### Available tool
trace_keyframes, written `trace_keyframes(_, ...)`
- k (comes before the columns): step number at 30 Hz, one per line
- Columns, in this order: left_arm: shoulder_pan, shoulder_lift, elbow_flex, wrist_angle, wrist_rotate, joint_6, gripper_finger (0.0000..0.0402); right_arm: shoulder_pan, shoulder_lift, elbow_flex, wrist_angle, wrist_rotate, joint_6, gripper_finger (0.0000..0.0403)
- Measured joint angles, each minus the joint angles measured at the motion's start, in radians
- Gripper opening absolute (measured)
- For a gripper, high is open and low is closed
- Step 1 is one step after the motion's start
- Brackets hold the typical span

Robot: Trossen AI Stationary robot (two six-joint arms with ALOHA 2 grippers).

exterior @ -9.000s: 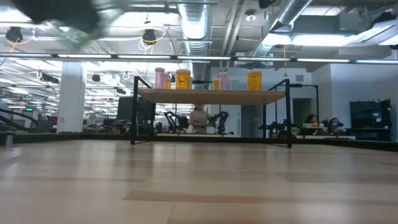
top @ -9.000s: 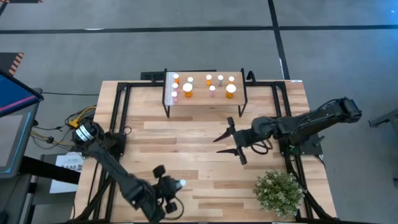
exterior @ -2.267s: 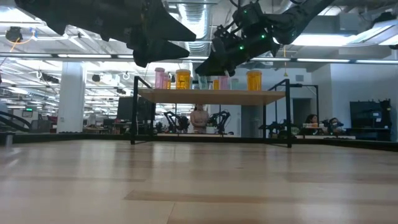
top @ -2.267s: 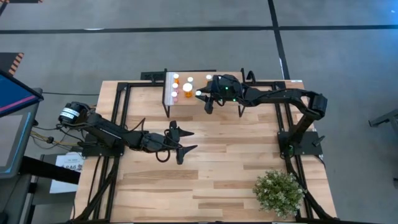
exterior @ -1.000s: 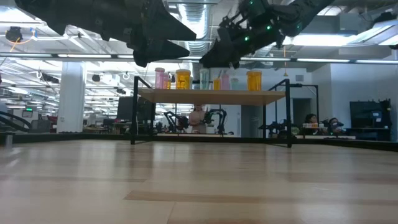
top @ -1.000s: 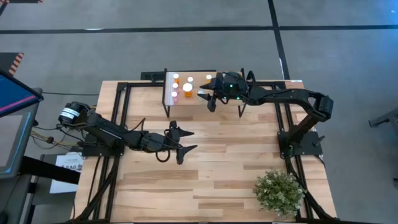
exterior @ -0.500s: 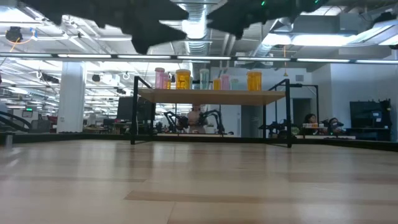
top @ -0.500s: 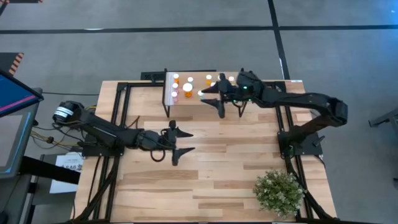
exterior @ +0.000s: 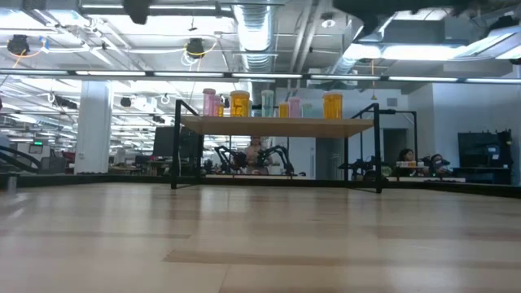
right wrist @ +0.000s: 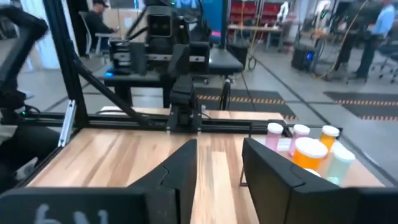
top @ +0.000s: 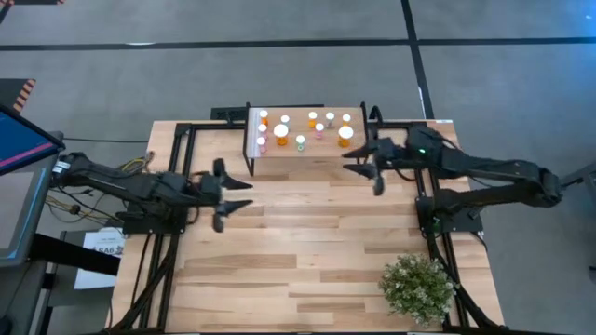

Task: Pick and place medicine bottles onto shelf by color
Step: Return to Home Position

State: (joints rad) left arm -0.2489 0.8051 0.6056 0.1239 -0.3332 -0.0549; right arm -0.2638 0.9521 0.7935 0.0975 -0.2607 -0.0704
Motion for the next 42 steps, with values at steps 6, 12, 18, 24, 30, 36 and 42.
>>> trace_keyframes(6, 0.0, -0.208, -0.036, -0.106, 0.018, 0.007, 0.015, 0.036, -0.224, -0.163, 0.009, 0.044, -0.009, 0.0136)
trace_keyframes(12, 0.0, -0.408, -0.162, -0.113, 0.034, 0.006, 0.0122, 0.042, -0.419, -0.327, 0.016, 0.059, -0.003, 0.0132)
trace_keyframes(18, 0.0, -0.611, -0.313, -0.108, 0.034, -0.03, 0.0105, 0.039, -0.594, -0.488, 0.042, 0.082, 0.029, 0.0131)
trace_keyframes(24, 0.0, -0.787, -0.448, -0.11, 0.035, -0.045, 0.0091, 0.039, -0.726, -0.647, 0.127, 0.081, 0.029, 0.0131)
trace_keyframes(30, 0.0, -0.795, -0.536, -0.095, 0.035, -0.063, 0.0067, 0.039, -0.819, -0.77, 0.15, 0.081, 0.077, 0.013)
trace_keyframes(36, 0.0, -0.799, -0.594, -0.048, 0.073, -0.074, 0.003, 0.041, -0.865, -0.785, 0.085, 0.079, 0.089, 0.0094)
trace_keyframes(42, 0.0, -0.795, -0.594, -0.061, 0.126, -0.045, 0.0003, 0.042, -0.868, -0.785, 0.075, 0.065, 0.054, 0.0016)
